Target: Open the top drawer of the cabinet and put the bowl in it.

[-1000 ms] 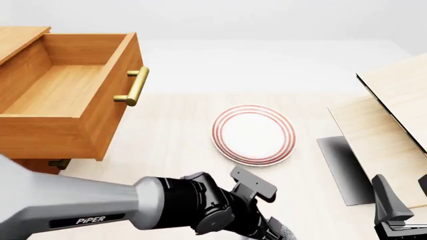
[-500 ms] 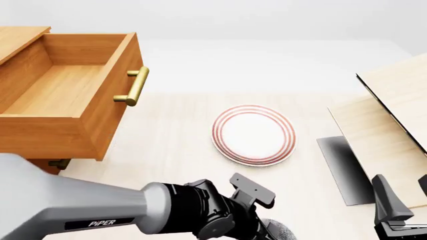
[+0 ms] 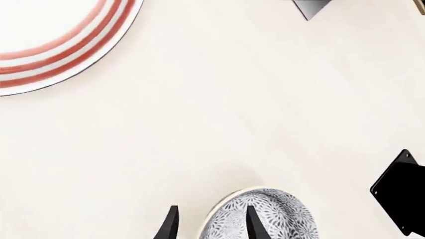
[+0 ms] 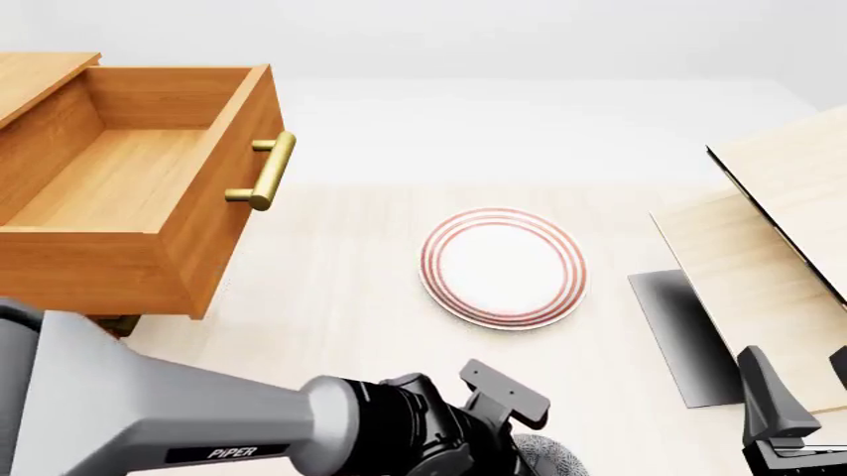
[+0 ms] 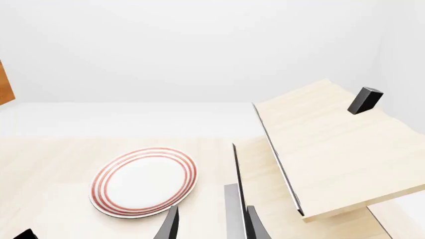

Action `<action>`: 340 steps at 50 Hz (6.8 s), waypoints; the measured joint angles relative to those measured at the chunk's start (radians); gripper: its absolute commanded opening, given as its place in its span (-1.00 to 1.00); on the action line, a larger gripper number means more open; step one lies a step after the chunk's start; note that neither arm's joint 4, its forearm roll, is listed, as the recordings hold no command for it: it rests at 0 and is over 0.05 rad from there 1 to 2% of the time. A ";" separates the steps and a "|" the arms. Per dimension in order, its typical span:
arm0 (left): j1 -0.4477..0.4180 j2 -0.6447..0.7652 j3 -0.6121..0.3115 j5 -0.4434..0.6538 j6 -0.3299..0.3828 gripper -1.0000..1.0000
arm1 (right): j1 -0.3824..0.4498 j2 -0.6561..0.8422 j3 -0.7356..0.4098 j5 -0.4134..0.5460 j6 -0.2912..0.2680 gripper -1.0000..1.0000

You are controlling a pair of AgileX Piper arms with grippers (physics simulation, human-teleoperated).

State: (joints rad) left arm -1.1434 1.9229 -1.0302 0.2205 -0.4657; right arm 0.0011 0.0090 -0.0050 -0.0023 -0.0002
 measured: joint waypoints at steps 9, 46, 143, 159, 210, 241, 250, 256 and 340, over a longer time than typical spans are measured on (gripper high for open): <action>-0.001 0.000 0.000 -0.002 -0.017 -1.00 | 0.000 0.000 0.000 0.000 0.000 1.00; 0.062 -0.126 0.070 -0.019 0.034 -1.00 | 0.000 0.000 0.000 0.000 0.000 1.00; 0.392 -0.282 -0.341 0.385 0.127 -1.00 | 0.000 0.000 0.000 0.000 0.000 1.00; 0.487 -0.267 -0.517 0.514 0.161 -1.00 | 0.000 0.000 0.000 0.000 0.000 1.00; 0.725 -0.212 -0.959 0.822 0.166 -1.00 | 0.000 0.000 0.000 0.000 0.000 1.00; 0.890 -0.397 -0.836 0.842 0.153 -1.00 | 0.000 0.000 0.000 0.000 0.000 1.00; 0.932 -0.461 -0.769 0.826 0.139 -1.00 | 0.000 0.000 0.000 0.000 0.000 1.00; 0.958 -0.498 -0.733 0.817 0.129 -1.00 | 0.000 0.000 0.000 0.000 0.000 1.00; 1.209 -0.702 -0.291 0.555 0.007 -1.00 | 0.000 0.000 0.000 0.000 0.000 1.00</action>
State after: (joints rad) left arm 0.0658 1.2204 -1.3210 0.7760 -0.4588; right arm 0.0011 0.0091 -0.0050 -0.0023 -0.0002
